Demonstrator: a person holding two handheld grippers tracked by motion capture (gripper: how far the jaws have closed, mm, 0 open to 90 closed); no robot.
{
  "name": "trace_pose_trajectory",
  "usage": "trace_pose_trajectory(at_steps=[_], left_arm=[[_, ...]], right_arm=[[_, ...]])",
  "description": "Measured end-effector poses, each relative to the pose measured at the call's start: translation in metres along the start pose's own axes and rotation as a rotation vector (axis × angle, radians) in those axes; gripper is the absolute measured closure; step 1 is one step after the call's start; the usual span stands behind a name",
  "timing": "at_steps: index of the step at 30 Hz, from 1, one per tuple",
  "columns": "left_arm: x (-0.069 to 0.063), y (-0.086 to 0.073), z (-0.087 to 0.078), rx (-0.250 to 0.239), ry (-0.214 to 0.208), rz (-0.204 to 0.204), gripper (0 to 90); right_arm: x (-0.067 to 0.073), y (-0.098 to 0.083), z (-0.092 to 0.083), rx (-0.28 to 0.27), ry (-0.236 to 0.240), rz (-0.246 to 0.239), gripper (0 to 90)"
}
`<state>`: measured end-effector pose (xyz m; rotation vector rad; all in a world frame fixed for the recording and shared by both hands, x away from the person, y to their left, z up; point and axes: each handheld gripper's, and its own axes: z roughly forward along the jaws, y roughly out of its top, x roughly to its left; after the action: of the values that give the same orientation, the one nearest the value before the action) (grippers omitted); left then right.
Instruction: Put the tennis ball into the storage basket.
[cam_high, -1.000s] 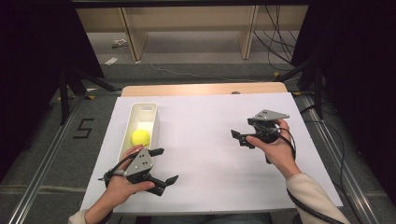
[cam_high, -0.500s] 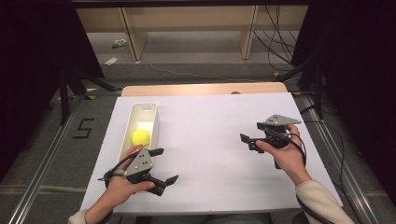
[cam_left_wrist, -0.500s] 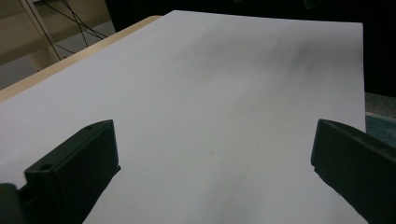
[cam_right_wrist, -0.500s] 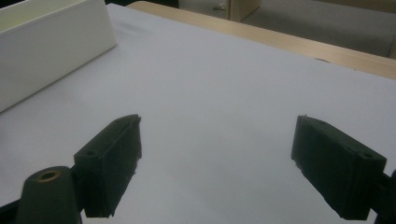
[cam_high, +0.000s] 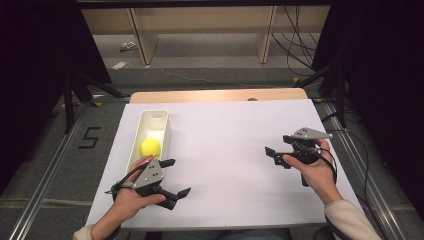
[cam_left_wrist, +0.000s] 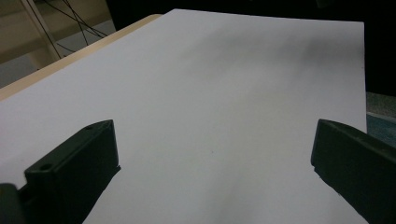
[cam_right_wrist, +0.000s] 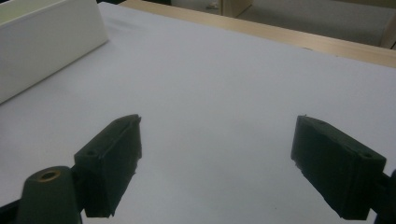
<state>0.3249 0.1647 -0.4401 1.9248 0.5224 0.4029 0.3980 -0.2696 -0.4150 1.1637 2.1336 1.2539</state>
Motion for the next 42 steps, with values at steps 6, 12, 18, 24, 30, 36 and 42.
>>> trace_pose_trajectory(at_steps=[6,12,18,24,30,36,42], left_arm=[[0.000,0.000,0.000,0.001,0.002,0.000,0.2],[0.001,0.000,0.000,0.002,0.004,0.002,0.2],[0.001,0.000,-0.001,0.002,0.004,0.002,0.2],[0.001,0.000,-0.001,0.002,0.004,0.002,0.2],[0.000,0.000,-0.001,-0.001,0.001,0.002,0.2],[0.000,0.000,-0.001,-0.002,0.000,0.002,0.2],[0.000,0.000,0.000,-0.001,-0.003,0.003,0.3]], right_arm=[[-0.002,-0.006,-0.005,0.004,-0.006,0.003,16.8],[-0.002,-0.012,-0.010,0.007,-0.002,0.005,16.7],[-0.004,-0.020,-0.014,0.020,-0.006,0.010,16.6],[-0.004,-0.027,-0.017,0.025,-0.008,0.011,16.6],[-0.003,-0.034,-0.020,0.023,-0.013,0.002,16.3],[-0.002,-0.036,-0.021,0.021,-0.013,0.003,16.1],[-0.003,-0.037,-0.019,0.014,-0.013,0.005,16.2]])
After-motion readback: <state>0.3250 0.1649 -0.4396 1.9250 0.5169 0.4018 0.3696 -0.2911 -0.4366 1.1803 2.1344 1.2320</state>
